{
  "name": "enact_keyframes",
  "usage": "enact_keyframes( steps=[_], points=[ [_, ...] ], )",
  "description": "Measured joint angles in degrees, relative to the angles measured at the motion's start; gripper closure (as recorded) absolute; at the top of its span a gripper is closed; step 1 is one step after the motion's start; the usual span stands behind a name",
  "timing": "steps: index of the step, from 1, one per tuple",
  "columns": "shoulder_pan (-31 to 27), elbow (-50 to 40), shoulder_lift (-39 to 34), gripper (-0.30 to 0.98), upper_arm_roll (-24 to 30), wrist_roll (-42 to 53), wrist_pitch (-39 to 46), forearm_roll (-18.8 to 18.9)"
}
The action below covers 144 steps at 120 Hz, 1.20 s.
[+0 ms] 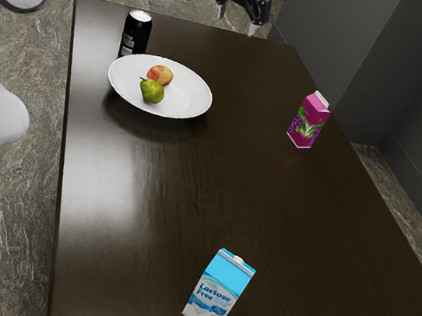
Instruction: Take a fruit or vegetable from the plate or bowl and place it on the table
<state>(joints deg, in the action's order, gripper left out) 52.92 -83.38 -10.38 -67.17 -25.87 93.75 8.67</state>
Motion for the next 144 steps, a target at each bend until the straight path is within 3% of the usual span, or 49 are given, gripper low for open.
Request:
enact_keyframes(
  steps=[5, 10, 20, 29, 43, 62, 84, 105, 119, 126, 136, 144],
  points=[
    [-20.0, -5.0, -7.0, 0.0, 18.1, -0.4, 0.2, 2.3],
    [-32.0, -10.3, -11.4, 0.0, 28.4, -0.8, 0.5, 4.1],
    [-45.6, -22.6, -18.9, 0.0, 38.0, -1.8, 2.9, 6.4],
    [-50.6, -31.6, -21.2, 0.0, 42.1, -2.7, 6.8, 7.9],
    [-51.2, -35.6, -18.0, 0.0, 43.6, -5.3, 12.5, 10.8],
    [-50.9, -36.0, -13.3, 0.0, 43.6, -8.7, 17.2, 12.0],
    [-51.0, -37.1, -7.9, 0.0, 39.9, -11.8, 22.8, 12.7],
    [-50.8, -40.9, -7.5, 0.0, 37.2, -13.4, 28.1, 15.9],
    [-50.6, -41.2, -7.5, 0.0, 34.6, -13.8, 30.2, 15.9],
    [-47.6, -41.5, -7.3, 0.0, 31.3, -13.8, 31.3, 15.6],
    [-37.4, -41.5, -7.3, 0.0, 21.8, -13.8, 32.9, 15.8],
    [-34.0, -41.4, -7.2, 0.0, 18.6, -13.7, 34.2, 16.2]
  ],
)
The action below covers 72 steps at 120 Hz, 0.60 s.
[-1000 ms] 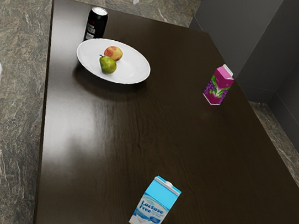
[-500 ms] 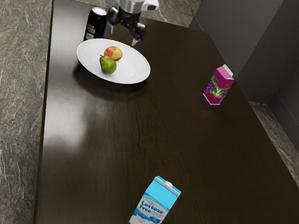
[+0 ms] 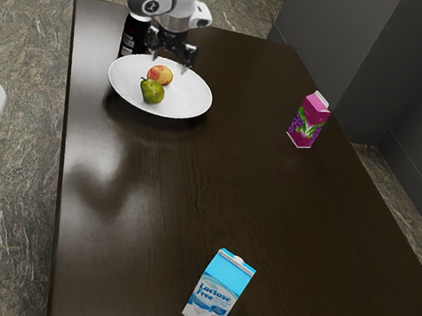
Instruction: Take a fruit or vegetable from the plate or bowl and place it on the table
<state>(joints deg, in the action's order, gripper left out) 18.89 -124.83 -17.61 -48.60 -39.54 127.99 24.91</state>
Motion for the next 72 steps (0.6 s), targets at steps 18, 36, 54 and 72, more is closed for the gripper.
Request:
enact_keyframes(
  steps=[18, 36, 54, 72],
  points=[
    [1.2, 0.8, 1.1, 0.0, -2.2, 0.4, 2.2, 1.5],
    [1.2, 2.0, 4.9, 0.0, -3.6, 1.3, 3.3, 3.3],
    [1.3, 1.7, 5.5, 0.0, -5.0, 2.2, 3.9, 3.7],
    [1.5, 0.2, 5.4, 0.0, -5.5, 2.8, 4.2, 3.5]
  ],
)
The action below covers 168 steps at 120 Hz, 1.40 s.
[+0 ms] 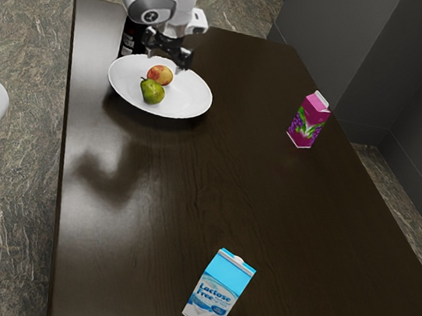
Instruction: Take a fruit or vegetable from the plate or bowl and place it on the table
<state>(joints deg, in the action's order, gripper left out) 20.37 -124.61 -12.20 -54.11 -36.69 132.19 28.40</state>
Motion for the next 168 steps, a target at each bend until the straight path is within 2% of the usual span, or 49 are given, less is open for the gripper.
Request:
enact_keyframes(
  steps=[16, 29, 38, 104, 110, 119, 126, 168],
  points=[
    [0.3, -0.6, 0.0, 0.0, -0.8, 0.5, 0.3, -0.1],
    [6.9, -0.5, -0.1, 0.0, -8.6, 0.8, 0.5, -0.1],
    [9.1, -0.4, -0.2, 0.0, -11.0, 1.0, 0.5, 0.0],
    [12.1, 0.6, 0.0, 0.0, -13.0, 2.7, 1.2, 0.0],
    [14.5, 0.7, 0.0, 0.0, -15.1, 2.9, 1.2, 0.0],
    [24.1, 2.0, -0.1, 0.0, -24.1, 3.0, 1.3, 0.0],
    [27.8, 2.7, -0.2, 0.0, -27.9, 3.1, 1.3, 0.0],
    [29.8, 3.2, -0.2, 0.0, -30.5, 3.6, 1.3, 0.2]
  ],
)
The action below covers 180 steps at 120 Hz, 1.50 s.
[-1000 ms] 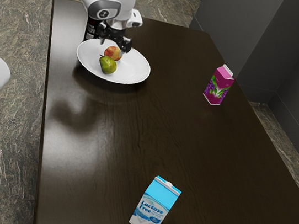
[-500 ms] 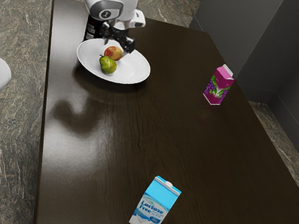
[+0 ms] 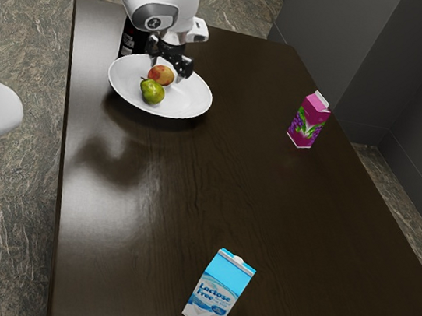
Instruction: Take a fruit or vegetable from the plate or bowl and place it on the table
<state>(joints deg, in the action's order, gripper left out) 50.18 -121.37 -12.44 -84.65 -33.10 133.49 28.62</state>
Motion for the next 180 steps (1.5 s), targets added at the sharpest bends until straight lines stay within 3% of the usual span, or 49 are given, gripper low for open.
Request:
enact_keyframes(
  steps=[52, 75, 130, 160, 180],
  points=[
    [0.6, -0.1, 0.0, 0.0, -0.7, 0.3, 0.0, 0.1],
    [4.8, 0.0, -0.1, 0.01, -5.6, 0.4, 0.0, 0.2],
    [6.2, 0.0, -0.2, 0.03, -6.0, 0.5, 0.0, 0.2],
    [9.9, 0.0, -0.5, 0.16, -9.7, 0.5, 0.0, 0.1],
    [10.3, 0.0, -0.5, 0.33, -10.1, 0.2, 0.0, 0.1]
  ],
)
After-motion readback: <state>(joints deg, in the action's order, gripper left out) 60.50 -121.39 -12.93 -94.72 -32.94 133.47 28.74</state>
